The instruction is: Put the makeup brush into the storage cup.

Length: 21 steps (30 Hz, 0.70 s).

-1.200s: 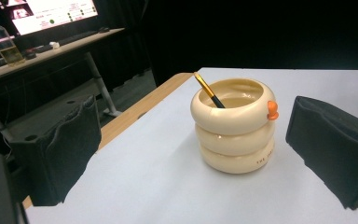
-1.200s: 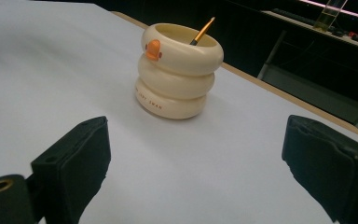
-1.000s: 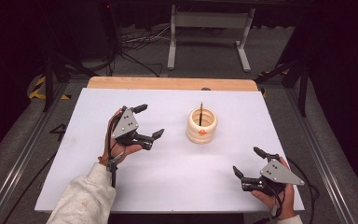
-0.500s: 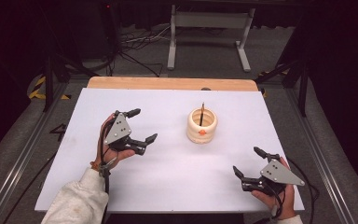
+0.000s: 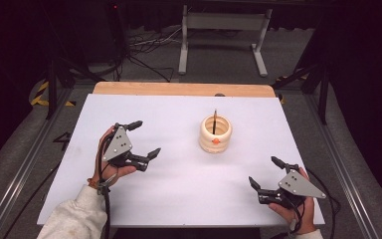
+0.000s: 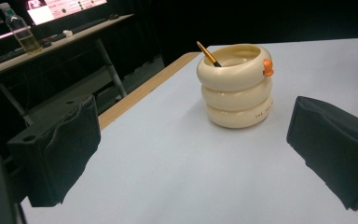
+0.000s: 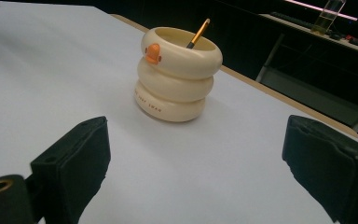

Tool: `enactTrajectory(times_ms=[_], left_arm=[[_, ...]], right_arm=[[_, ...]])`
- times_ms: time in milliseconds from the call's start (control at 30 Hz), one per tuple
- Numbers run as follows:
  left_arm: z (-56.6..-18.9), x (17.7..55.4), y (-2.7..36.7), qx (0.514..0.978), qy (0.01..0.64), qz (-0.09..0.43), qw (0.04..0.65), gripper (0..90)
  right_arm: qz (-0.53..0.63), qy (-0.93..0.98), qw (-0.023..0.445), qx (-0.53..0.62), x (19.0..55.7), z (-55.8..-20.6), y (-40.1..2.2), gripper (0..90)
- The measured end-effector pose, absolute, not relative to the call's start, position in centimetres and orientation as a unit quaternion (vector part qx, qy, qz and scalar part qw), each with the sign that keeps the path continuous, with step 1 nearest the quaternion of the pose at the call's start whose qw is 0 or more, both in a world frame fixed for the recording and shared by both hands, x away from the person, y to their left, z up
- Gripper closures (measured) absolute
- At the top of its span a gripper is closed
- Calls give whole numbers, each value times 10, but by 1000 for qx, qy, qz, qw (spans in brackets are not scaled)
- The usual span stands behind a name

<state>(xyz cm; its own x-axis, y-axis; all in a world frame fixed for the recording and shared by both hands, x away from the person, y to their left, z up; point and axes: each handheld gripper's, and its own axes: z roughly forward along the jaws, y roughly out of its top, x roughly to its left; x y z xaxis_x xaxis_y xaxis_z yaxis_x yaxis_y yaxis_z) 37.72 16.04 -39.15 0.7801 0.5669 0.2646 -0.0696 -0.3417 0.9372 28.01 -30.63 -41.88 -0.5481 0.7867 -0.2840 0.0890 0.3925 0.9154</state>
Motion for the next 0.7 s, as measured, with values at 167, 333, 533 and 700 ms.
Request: enactTrajectory(times_ms=[167,333,533,700], left_arm=[[-395,373,166,765,167,292,549,35],[-397,368,173,767,168,292,545,33],[-400,359,182,767,172,300,540,34],[-403,353,189,770,173,302,535,35]], right_arm=[[466,746,374,293,280,-419,-306,80],[466,747,374,292,280,-419,-306,79],[466,746,374,293,280,-419,-306,79],[466,746,374,292,280,-419,-306,79]])
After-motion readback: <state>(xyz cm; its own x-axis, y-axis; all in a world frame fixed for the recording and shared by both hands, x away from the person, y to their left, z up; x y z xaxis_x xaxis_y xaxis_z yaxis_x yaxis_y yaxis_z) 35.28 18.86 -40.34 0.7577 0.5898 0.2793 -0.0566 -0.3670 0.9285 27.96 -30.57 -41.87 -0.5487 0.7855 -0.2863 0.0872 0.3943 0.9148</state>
